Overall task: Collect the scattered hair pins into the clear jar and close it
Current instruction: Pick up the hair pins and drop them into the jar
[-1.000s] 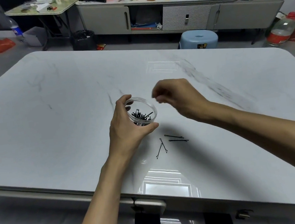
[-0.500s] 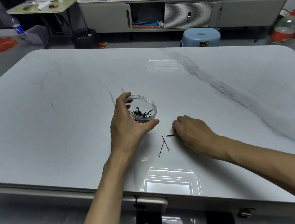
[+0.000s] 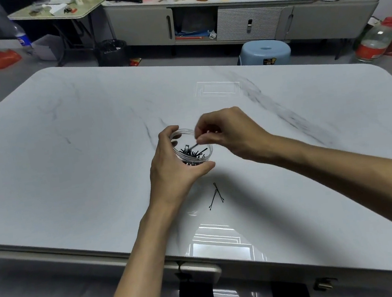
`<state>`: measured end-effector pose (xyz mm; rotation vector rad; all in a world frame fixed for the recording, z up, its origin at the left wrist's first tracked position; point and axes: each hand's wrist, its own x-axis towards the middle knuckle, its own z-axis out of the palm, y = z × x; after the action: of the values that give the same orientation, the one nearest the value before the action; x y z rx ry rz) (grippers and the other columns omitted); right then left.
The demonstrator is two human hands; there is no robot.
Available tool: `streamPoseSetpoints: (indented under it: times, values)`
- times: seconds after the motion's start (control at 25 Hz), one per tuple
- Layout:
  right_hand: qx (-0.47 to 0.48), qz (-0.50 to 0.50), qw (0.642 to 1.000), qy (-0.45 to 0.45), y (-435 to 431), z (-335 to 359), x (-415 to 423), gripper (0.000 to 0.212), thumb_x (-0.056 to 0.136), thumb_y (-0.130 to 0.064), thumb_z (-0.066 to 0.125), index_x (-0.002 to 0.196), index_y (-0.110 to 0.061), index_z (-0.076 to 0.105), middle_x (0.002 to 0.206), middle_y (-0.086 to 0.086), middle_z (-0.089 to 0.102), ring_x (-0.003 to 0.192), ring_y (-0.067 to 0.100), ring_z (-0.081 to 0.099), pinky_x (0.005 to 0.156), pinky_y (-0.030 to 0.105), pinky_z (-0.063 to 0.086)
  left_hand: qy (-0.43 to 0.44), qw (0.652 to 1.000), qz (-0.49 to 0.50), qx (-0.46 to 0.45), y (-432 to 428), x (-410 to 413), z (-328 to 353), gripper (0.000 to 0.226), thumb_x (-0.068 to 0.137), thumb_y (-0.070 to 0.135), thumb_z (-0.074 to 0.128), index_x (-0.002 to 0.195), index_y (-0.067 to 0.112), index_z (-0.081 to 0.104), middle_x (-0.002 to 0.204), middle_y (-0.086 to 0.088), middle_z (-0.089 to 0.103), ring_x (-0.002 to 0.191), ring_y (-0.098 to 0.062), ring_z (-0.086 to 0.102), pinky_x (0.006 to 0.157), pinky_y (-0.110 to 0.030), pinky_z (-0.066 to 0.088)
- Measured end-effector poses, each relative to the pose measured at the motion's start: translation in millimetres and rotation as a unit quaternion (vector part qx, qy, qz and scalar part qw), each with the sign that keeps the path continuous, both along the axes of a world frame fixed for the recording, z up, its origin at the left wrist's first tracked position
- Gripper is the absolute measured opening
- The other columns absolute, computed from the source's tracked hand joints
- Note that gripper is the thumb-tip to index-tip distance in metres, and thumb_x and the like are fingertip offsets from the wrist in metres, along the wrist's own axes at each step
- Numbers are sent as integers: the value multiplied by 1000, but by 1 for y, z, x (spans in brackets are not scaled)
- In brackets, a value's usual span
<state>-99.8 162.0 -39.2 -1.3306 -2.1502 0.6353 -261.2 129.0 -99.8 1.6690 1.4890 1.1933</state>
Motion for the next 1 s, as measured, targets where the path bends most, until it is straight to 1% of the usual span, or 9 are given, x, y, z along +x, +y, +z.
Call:
streamPoseSetpoints:
  times: [0.08, 0.2, 0.32, 0.4, 0.6, 0.68, 0.8, 0.92, 1.0]
  values:
    - [22, -13, 999, 39, -1, -4, -4, 8, 85, -11, 67, 81, -18, 68, 75, -9, 66, 69, 3, 59, 65, 16, 45, -2, 1000, 7, 2, 0, -1, 1, 94, 53, 39, 87, 133, 33, 39, 126, 17, 54, 116, -5, 51, 91, -24, 44]
    - [-11, -152, 984, 95, -6, -24, 8, 11, 88, -14, 59, 78, -15, 65, 70, -4, 65, 64, 11, 62, 64, 26, 47, -6, 1000, 28, 10, 1, -8, 0, 93, 54, 35, 90, 132, 32, 39, 127, 15, 54, 114, -6, 52, 91, -26, 45]
    - [-162, -179, 964, -116, -21, -59, 16, 35, 82, -46, 67, 77, -12, 69, 72, 4, 68, 70, 22, 63, 68, 31, 50, -13, 999, 37, 11, 1, -11, 0, 92, 55, 33, 90, 132, 31, 40, 126, 15, 54, 115, -7, 52, 92, -27, 45]
    - [-190, -185, 939, -217, -37, -77, 6, 48, 69, -61, 70, 74, -13, 69, 73, 7, 66, 73, 28, 62, 64, 33, 50, -14, 999, 37, 11, 1, -12, 0, 92, 55, 33, 90, 132, 31, 40, 126, 15, 54, 115, -7, 51, 92, -26, 45]
    - [-85, -154, 948, -264, -44, -88, -5, 19, 80, -30, 67, 87, -12, 66, 89, 10, 68, 82, 36, 62, 66, 34, 46, -14, 999, 34, 10, 1, -12, -1, 92, 56, 31, 90, 133, 31, 39, 127, 15, 53, 116, -7, 51, 90, -24, 44]
    - [-25, -119, 934, -335, -42, -88, 2, 8, 83, -13, 57, 89, -11, 62, 94, 10, 68, 84, 36, 62, 60, 31, 37, -15, 999, 33, 11, 1, -11, -1, 92, 56, 31, 90, 133, 31, 40, 126, 15, 53, 115, -7, 51, 90, -23, 43]
    - [35, -45, 905, -422, -46, -90, 15, 12, 84, -2, 43, 87, -12, 49, 97, 10, 61, 87, 32, 57, 59, 31, 23, -14, 999, 28, 11, 0, -9, 0, 92, 56, 31, 90, 133, 30, 40, 126, 14, 53, 115, -8, 51, 90, -25, 44]
    - [52, -42, 911, -406, -51, -94, 33, 16, 89, -3, 37, 97, -11, 47, 98, 10, 57, 86, 31, 52, 63, 35, 29, -13, 1000, 25, 11, -1, -7, 1, 92, 56, 31, 90, 132, 31, 40, 126, 14, 54, 114, -7, 51, 91, -26, 44]
    - [38, -69, 942, -328, -50, -89, 50, 15, 85, -2, 40, 94, -13, 44, 90, 9, 59, 78, 31, 51, 63, 36, 36, -11, 1000, 19, 9, -1, -5, 1, 92, 56, 32, 90, 133, 32, 40, 127, 14, 54, 114, -7, 52, 91, -26, 44]
